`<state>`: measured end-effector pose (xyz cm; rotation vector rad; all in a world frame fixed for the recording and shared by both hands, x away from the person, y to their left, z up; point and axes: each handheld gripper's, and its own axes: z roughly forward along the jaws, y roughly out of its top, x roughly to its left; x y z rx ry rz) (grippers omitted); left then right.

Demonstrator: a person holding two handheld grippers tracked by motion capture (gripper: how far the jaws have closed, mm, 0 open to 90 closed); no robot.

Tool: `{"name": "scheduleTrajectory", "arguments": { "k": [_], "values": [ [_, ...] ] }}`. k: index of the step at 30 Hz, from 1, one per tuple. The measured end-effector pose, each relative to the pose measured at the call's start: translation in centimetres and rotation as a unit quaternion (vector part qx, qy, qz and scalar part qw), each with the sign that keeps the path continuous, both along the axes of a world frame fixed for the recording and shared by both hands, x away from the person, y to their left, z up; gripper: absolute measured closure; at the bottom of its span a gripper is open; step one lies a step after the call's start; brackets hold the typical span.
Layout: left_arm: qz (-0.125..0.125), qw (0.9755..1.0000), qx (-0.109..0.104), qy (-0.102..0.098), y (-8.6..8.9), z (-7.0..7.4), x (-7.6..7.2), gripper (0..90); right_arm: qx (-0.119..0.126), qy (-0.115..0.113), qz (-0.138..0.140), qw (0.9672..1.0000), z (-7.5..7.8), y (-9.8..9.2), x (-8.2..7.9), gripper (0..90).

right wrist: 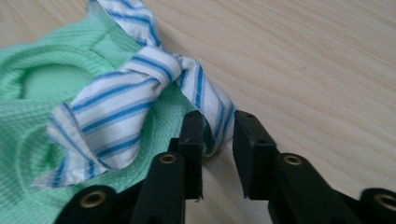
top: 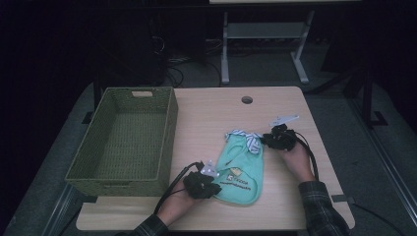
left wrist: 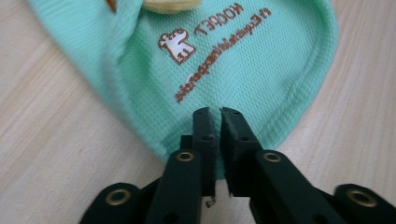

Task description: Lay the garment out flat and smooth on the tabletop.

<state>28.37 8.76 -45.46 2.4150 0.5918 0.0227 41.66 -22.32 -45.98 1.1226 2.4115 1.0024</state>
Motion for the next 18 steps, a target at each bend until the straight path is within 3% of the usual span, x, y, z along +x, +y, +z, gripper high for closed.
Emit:
{"name": "scheduleTrajectory", "arguments": {
  "k": [4, 7, 10, 12, 18],
  "values": [
    [0.020, 0.9989, -0.041, -0.014, 0.3, 1.3, 0.0, 79.9, 0.025, -0.011, -0.003, 0.9996, 0.7, -0.4, -1.2, 69.3],
    [0.035, 0.9974, -0.053, -0.034, 0.8, 2.4, 0.7, 80.5, 0.036, -0.012, 0.001, 0.9993, 1.3, -0.6, -2.2, 72.6],
    [0.052, 0.9961, -0.052, -0.049, 1.0, 3.1, 1.7, 83.4, 0.044, -0.008, 0.013, 0.9989, 1.8, -0.7, -3.3, 81.9],
    [0.060, 0.9960, -0.046, -0.048, 0.9, 3.4, 2.5, 87.7, 0.038, -0.013, 0.019, 0.9990, 2.0, -0.5, -3.9, 88.5],
    [0.081, 0.9949, -0.029, -0.053, 0.2, 3.5, 5.1, 89.6, 0.043, 0.003, 0.031, 0.9986, 1.8, -0.3, -5.0, 89.9]
  ]
}}
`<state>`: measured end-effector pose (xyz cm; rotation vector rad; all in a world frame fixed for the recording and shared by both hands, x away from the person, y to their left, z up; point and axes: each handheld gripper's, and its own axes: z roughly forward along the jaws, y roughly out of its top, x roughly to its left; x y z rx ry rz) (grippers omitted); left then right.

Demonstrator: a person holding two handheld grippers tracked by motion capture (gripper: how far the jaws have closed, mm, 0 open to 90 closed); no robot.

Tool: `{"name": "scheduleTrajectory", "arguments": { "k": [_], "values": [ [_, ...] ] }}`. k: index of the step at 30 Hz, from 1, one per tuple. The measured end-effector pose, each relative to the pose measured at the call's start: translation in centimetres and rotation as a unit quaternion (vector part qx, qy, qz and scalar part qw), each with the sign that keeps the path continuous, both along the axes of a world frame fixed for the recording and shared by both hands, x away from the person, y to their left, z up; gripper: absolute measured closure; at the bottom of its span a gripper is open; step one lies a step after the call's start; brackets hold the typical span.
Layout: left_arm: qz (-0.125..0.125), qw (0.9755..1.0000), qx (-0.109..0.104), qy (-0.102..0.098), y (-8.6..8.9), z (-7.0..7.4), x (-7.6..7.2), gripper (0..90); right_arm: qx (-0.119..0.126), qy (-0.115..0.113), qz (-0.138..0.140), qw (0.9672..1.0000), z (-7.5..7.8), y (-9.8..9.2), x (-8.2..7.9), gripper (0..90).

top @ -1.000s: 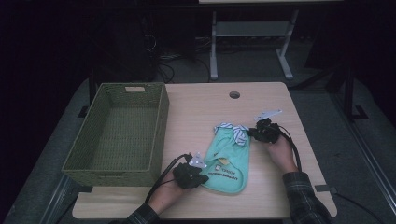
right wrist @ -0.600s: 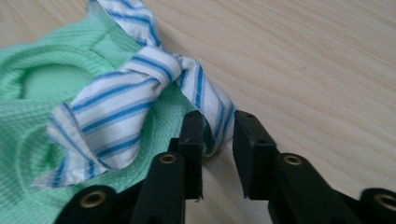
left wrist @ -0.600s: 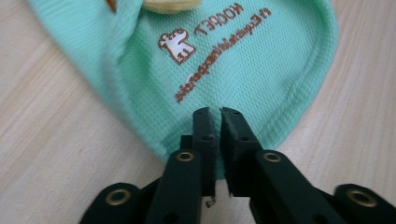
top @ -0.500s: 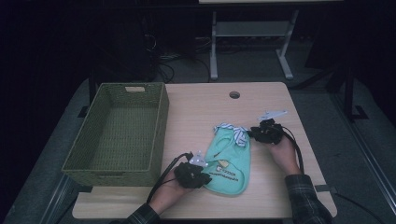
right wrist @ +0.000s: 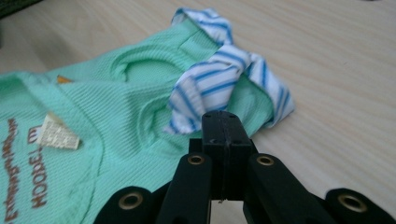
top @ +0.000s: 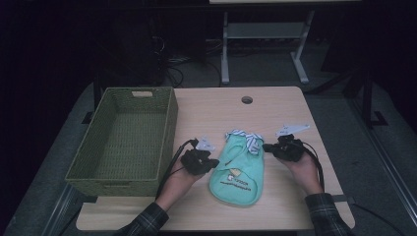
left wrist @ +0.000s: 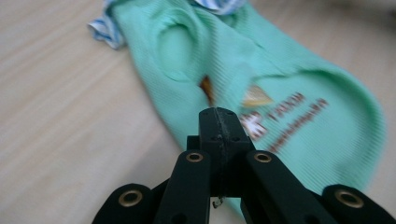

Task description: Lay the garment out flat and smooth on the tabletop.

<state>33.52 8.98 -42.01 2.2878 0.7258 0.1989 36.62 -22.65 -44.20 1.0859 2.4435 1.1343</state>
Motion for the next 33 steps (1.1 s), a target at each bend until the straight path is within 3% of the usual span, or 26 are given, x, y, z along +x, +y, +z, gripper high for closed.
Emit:
{"name": "scheduleTrajectory", "arguments": {
  "k": [7, 16, 21, 28, 33],
  "values": [
    [0.002, 1.0000, 0.004, 0.007, -1.5, -1.1, 2.1, 89.5, -0.001, 0.016, 0.014, 0.9998, -0.3, 0.6, -2.1, 89.9],
    [-0.006, 0.9995, 0.030, 0.009, -2.6, -2.9, 2.6, 89.3, -0.012, 0.035, 0.036, 0.9987, -1.2, 2.0, -4.6, 89.9],
    [-0.011, 0.9991, 0.040, 0.013, -2.9, -3.6, 2.6, 89.0, -0.032, 0.047, 0.042, 0.9975, -2.0, 2.6, -4.7, 90.0],
    [-0.009, 0.9970, 0.076, -0.013, -3.1, -3.7, 2.3, 89.5, -0.056, 0.044, 0.041, 0.9966, -2.1, 2.7, -4.6, 90.0],
    [0.003, 0.9974, 0.071, -0.008, -2.2, -3.7, 2.2, 89.6, -0.064, 0.044, 0.027, 0.9966, -2.1, 1.7, -4.5, 90.0]
  ]
}}
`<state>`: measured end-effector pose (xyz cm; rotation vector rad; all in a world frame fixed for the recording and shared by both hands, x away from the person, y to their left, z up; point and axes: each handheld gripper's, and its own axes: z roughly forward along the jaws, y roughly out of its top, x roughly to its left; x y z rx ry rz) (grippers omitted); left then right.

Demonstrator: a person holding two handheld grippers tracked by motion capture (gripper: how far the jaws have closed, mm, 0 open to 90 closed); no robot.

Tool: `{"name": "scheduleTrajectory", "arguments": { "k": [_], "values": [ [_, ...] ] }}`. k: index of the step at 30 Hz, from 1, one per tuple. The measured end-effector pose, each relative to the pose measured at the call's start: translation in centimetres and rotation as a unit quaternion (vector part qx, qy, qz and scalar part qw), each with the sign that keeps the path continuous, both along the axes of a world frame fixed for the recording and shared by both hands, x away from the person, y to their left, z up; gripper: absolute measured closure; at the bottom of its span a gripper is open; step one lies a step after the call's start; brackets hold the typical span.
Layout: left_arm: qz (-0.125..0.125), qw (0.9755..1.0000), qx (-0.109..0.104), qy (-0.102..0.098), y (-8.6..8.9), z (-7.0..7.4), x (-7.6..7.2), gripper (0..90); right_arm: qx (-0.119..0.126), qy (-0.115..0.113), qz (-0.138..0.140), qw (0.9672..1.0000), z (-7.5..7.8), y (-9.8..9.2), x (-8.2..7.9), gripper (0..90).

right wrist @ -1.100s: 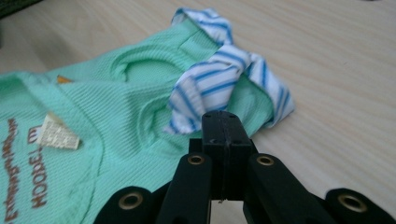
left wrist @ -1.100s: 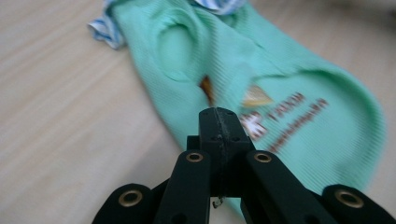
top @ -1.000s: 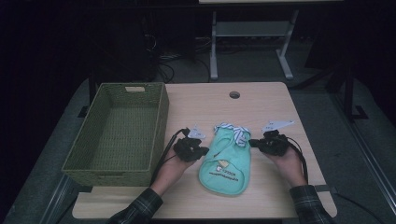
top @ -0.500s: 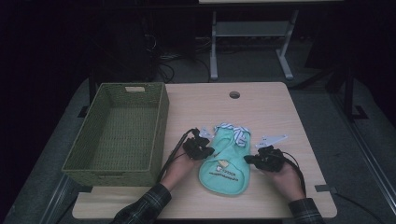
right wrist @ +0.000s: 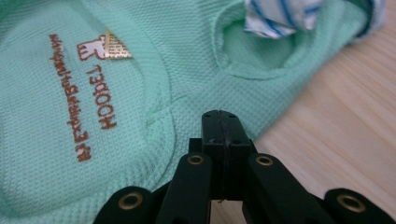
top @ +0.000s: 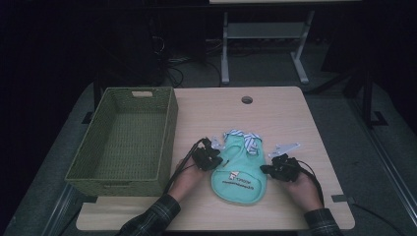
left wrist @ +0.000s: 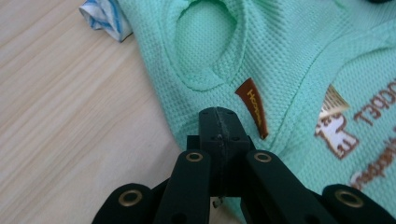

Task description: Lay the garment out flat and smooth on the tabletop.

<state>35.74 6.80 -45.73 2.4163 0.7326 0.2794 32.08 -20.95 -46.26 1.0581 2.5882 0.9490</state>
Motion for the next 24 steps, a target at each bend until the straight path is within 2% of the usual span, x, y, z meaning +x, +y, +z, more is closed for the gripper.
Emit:
{"name": "scheduleTrajectory", "arguments": {
  "k": [2, 5, 8, 12, 18, 24],
  "values": [
    [0.003, 1.0000, 0.001, 0.003, 0.4, 0.0, -0.2, 89.7, 0.002, 0.003, -0.004, 1.0000, 0.0, -0.4, 0.1, 90.0],
    [0.005, 0.9998, -0.009, 0.016, 0.9, 0.0, -0.8, 89.6, 0.005, 0.002, -0.005, 1.0000, -0.1, -0.9, 0.1, 90.0],
    [-0.003, 0.9994, -0.017, 0.031, 1.3, 0.1, -1.6, 89.7, 0.009, 0.005, -0.007, 0.9999, -0.1, -1.2, 0.2, 90.0],
    [-0.011, 0.9990, -0.022, 0.036, 1.3, 0.1, -2.4, 89.6, 0.009, 0.002, -0.002, 1.0000, -0.1, -1.3, 0.1, 90.0],
    [-0.012, 0.9980, -0.034, 0.052, 1.5, 0.0, -2.2, 89.5, 0.019, 0.013, 0.002, 0.9997, -0.1, -1.3, 0.0, 90.0],
    [-0.019, 0.9982, -0.030, 0.049, 1.3, 0.1, -2.1, 87.3, 0.016, 0.012, 0.017, 0.9996, 0.0, -1.0, -0.5, 90.0]
  ]
}}
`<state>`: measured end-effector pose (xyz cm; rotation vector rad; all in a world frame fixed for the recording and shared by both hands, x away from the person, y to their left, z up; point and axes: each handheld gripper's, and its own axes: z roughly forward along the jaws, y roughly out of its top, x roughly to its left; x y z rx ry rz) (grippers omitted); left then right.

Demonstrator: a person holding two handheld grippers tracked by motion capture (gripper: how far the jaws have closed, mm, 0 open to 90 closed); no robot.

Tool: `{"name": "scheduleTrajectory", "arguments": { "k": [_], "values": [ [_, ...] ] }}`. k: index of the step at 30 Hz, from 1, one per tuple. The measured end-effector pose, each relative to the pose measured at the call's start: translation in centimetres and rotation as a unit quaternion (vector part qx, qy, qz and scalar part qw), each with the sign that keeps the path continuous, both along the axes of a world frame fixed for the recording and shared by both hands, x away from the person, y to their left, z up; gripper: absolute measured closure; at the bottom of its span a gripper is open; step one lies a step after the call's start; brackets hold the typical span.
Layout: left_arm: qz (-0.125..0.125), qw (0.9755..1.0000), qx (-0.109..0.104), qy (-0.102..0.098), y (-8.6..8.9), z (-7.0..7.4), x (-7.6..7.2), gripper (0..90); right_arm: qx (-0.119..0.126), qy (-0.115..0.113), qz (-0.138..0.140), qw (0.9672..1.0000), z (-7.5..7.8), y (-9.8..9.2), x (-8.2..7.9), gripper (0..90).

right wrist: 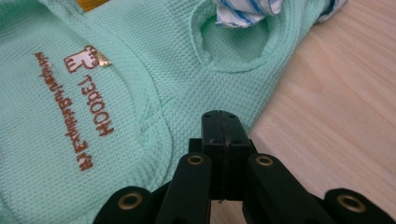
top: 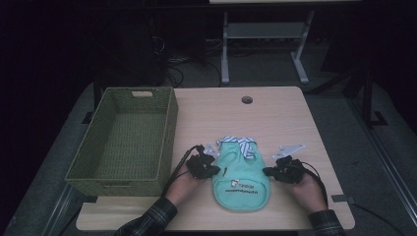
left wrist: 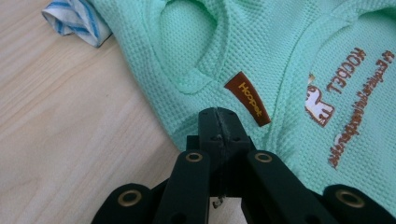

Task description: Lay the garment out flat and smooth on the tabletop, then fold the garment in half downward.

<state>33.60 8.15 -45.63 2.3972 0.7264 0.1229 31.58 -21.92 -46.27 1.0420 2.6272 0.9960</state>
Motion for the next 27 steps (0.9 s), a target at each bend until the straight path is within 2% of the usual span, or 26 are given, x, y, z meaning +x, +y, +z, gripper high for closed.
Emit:
{"name": "scheduleTrajectory", "arguments": {
  "k": [6, 12, 14, 16, 20, 27],
  "values": [
    [0.005, 0.9999, -0.008, -0.005, 0.2, 0.5, 0.1, 81.5, 0.016, -0.022, -0.007, 0.9996, 0.9, -0.5, 0.0, 88.2],
    [0.002, 0.9997, -0.017, -0.019, 0.2, 0.9, 0.3, 64.1, 0.034, -0.032, -0.014, 0.9988, 1.2, -0.7, 0.1, 73.5],
    [-0.001, 0.9996, -0.019, -0.023, 0.2, 1.2, 0.5, 58.1, 0.041, -0.028, -0.014, 0.9987, 1.4, -0.7, 0.3, 67.3],
    [0.002, 0.9995, -0.025, -0.020, 0.2, 1.4, 0.8, 53.2, 0.039, -0.027, -0.010, 0.9988, 1.4, -0.6, 0.6, 62.7],
    [0.003, 0.9991, -0.031, -0.028, 0.3, 1.7, 1.3, 46.4, 0.038, -0.029, -0.009, 0.9988, 1.7, -0.5, 1.1, 55.7],
    [-0.005, 0.9987, -0.039, -0.034, 0.2, 2.3, 2.2, 37.2, 0.038, -0.039, -0.005, 0.9985, 2.7, -0.2, 2.2, 50.8]
  ]
}}
